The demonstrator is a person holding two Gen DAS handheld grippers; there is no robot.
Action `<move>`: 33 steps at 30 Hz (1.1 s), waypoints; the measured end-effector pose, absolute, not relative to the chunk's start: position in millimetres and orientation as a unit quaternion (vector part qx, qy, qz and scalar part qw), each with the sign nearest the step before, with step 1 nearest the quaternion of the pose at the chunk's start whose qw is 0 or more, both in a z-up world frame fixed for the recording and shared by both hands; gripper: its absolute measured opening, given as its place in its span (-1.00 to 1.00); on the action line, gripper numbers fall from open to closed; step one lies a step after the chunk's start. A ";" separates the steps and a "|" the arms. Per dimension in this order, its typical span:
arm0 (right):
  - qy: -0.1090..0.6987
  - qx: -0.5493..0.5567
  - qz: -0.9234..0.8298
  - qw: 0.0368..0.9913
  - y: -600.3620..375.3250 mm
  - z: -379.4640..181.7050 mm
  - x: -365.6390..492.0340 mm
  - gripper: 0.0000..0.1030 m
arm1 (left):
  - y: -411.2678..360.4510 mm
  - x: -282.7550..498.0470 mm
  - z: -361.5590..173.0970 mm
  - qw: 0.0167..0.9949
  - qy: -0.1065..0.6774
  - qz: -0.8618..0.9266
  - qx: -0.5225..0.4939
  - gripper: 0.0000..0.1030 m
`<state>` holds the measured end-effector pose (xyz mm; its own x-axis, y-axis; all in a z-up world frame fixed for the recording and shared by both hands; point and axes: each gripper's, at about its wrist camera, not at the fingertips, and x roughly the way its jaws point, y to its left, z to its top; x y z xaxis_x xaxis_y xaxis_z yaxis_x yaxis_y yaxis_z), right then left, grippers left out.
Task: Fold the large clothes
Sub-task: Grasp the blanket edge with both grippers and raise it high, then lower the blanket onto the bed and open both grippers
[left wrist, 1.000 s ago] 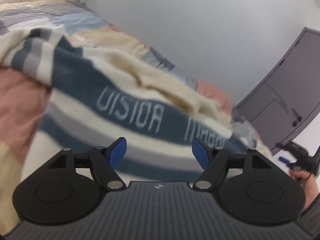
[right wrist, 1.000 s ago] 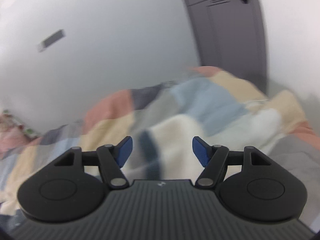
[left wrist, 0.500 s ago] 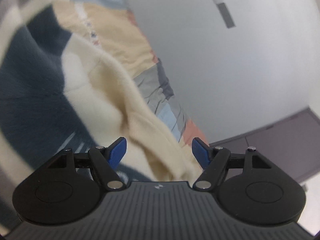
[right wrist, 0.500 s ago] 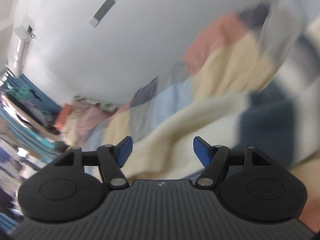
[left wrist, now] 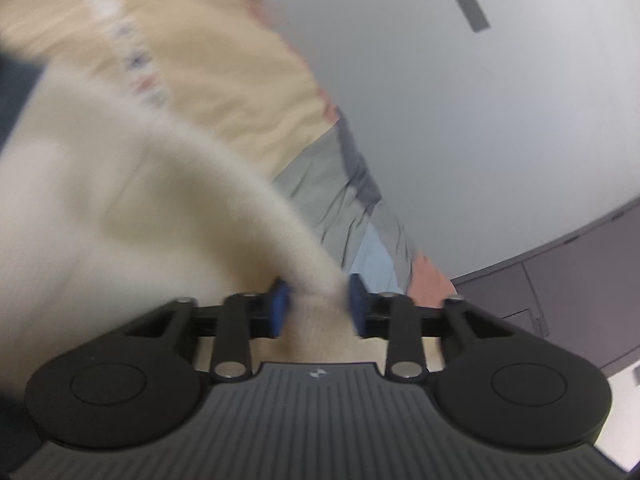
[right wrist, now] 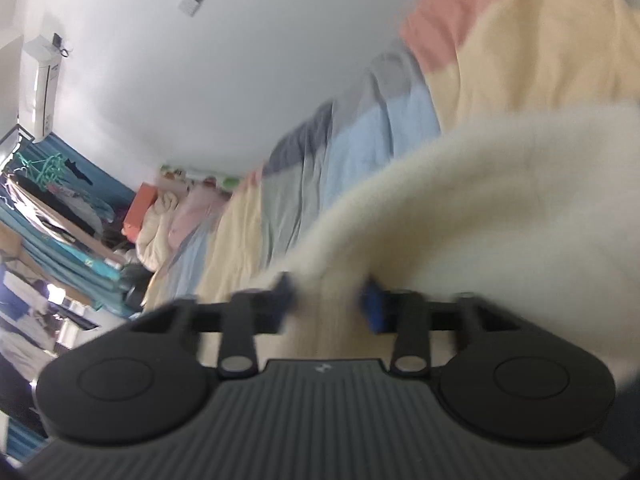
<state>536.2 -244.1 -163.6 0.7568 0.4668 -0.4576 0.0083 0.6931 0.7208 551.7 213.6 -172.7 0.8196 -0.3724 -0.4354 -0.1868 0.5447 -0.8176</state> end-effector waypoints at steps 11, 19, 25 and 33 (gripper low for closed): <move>0.236 0.307 0.110 0.916 -238.3 -98.7 606.8 -0.61 | 193.9 635.3 -73.5 0.922 0.232 -0.024 -0.310 -0.60; 0.217 0.280 0.078 0.932 -228.5 -102.5 668.8 -0.60 | 187.8 695.6 -111.0 0.928 0.231 -0.013 -0.291 -0.60; 0.245 0.247 0.095 0.933 -235.4 -172.9 683.6 -0.59 | 185.5 723.0 -187.7 0.929 0.278 -0.020 -0.245 -0.54; 0.243 0.270 0.118 0.924 -245.1 -199.4 680.4 -0.54 | 192.9 710.5 -202.7 0.926 0.266 -0.035 -0.267 -0.52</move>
<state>680.4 -245.1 -199.4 0.8540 0.3497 -0.3853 -0.0871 0.8261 0.5568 710.5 192.9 -202.7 0.8559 -0.2069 -0.4739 -0.0769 0.8554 -0.5123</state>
